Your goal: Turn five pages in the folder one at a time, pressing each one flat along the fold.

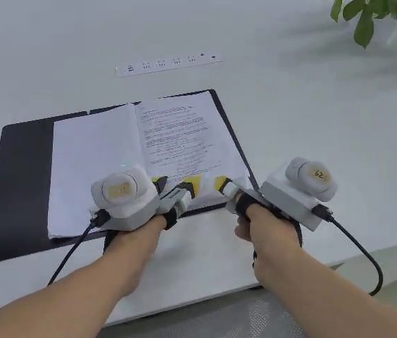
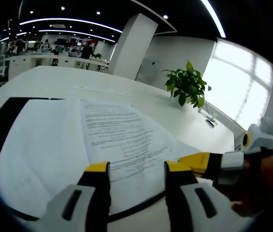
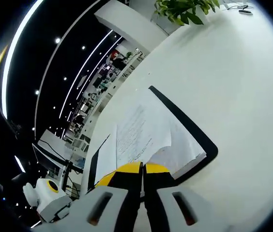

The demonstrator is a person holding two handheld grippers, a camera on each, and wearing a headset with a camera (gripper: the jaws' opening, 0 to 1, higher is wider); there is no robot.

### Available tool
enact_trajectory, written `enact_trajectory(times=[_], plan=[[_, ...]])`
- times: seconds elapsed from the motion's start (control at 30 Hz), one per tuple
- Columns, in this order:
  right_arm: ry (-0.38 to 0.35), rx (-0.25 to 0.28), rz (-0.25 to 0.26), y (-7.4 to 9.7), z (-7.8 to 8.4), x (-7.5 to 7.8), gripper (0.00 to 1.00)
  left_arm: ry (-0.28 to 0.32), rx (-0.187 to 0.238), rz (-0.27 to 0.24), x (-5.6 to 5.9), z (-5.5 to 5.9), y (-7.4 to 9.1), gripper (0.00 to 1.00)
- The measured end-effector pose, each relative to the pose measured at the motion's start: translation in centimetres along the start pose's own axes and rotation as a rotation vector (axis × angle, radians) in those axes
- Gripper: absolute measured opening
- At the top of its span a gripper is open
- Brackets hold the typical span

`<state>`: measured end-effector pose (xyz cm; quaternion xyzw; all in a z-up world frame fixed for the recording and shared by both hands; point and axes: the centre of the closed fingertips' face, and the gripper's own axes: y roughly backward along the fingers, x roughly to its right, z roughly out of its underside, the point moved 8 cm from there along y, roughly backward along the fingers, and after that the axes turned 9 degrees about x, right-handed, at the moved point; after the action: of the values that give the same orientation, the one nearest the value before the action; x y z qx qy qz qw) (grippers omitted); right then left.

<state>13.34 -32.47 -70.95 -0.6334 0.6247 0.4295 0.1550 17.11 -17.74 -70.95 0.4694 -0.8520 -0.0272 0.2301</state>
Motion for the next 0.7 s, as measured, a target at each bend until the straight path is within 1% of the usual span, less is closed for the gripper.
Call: enact_trajectory(times=[0.1, 0.2, 0.23, 0.27, 0.33, 0.37, 0.4, 0.43, 0.5, 0.6, 0.7], plan=[[-0.011, 0.015, -0.024, 0.4, -0.2, -1.0, 0.0, -0.046, 0.007, 0.002, -0.5, -1.1, 1.5, 0.48], [-0.009, 0.028, -0.058, 0.7, -0.3, -2.3, 0.0, -0.118, 0.01, 0.003, -1.5, -2.3, 3.5, 0.49], [-0.002, 0.033, -0.07, 0.8, -0.4, -2.9, 0.0, -0.129, 0.011, 0.003, -1.7, -2.6, 4.1, 0.49], [-0.001, 0.032, -0.075, 0.8, -0.4, -3.3, 0.0, -0.137, 0.014, 0.003, -1.9, -3.0, 4.9, 0.49], [0.009, 0.04, -0.1, 1.0, -0.3, -4.4, 0.0, -0.154, 0.022, -0.006, -2.3, -3.6, 6.0, 0.52], [0.021, 0.039, -0.114, 1.0, -0.3, -5.1, 0.0, -0.162, 0.033, -0.007, -2.7, -4.1, 6.9, 0.53], [0.03, 0.038, -0.127, 1.0, -0.2, -5.6, 0.0, -0.165, 0.04, -0.009, -2.9, -4.4, 7.3, 0.53], [0.037, 0.038, -0.139, 1.0, -0.1, -6.2, 0.0, -0.174, 0.045, -0.017, -3.4, -4.8, 8.1, 0.53], [0.045, 0.035, -0.156, 1.0, 0.1, -7.1, 0.0, -0.187, 0.056, -0.029, -4.1, -5.4, 9.3, 0.54], [0.069, 0.025, -0.188, 0.9, 0.8, -8.8, 0.0, -0.199, 0.062, -0.051, -5.2, -6.0, 10.9, 0.54], [0.078, 0.016, -0.207, 0.8, 1.4, -10.0, 0.0, -0.205, 0.072, -0.072, -6.0, -6.4, 12.3, 0.55]])
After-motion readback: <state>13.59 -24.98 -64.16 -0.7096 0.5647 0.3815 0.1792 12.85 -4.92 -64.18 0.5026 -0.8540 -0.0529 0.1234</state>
